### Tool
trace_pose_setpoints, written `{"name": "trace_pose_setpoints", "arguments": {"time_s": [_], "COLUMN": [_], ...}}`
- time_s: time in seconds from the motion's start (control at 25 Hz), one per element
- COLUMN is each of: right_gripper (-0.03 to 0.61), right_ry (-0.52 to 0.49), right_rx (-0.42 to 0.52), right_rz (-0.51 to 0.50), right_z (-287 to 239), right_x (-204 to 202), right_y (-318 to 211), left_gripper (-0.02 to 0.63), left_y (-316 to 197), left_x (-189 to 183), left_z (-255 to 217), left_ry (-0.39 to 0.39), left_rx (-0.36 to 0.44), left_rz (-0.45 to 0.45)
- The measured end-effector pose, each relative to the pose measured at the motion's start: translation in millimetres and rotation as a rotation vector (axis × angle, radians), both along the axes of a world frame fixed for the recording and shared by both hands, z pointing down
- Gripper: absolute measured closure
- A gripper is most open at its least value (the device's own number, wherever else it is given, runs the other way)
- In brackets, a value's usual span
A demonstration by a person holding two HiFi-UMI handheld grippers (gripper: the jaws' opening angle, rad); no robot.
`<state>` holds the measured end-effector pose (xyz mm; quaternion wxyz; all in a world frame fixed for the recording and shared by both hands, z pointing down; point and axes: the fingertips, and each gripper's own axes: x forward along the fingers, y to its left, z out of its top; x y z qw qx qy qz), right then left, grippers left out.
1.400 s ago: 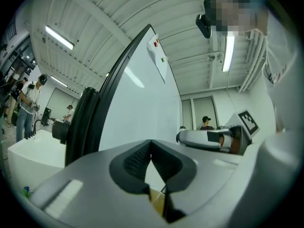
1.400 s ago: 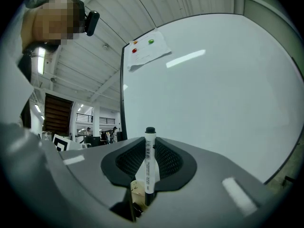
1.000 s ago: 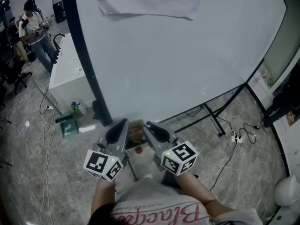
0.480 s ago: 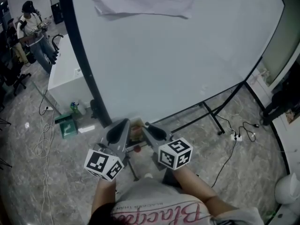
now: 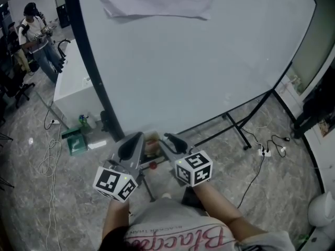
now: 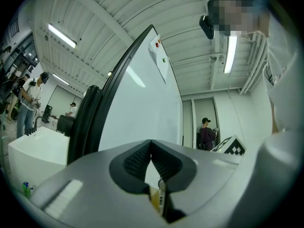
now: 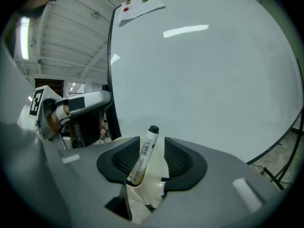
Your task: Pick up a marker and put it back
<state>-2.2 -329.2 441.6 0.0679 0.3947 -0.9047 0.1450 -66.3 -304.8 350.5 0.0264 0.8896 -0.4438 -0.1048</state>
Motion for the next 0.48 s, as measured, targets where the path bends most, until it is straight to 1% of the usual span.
{"name": "trace_pose_setpoints", "arguments": {"time_s": [0.04,0.2,0.36,0.48], "right_gripper": [0.426,0.402,0.407,0.424], "right_ry": [-0.008,-0.09,-0.131,-0.104], "right_rx": [-0.002,0.019,0.094,0.175], "right_rz": [0.005,0.017,0.023,0.02], "right_z": [-1,-20,-51,-73], "right_x": [1,11,25,35], "right_y": [0,1,6,13], "left_gripper": [0.614,0.614,0.614,0.614], "left_y": [0,0,0,1], "left_x": [0,-3,-5,-6], "left_z": [0,0,-1,-3], "left_ry": [0.002,0.008,0.013,0.016], "left_rx": [0.002,0.004,0.007,0.012], "left_rz": [0.0,-0.003,-0.005,-0.006]}}
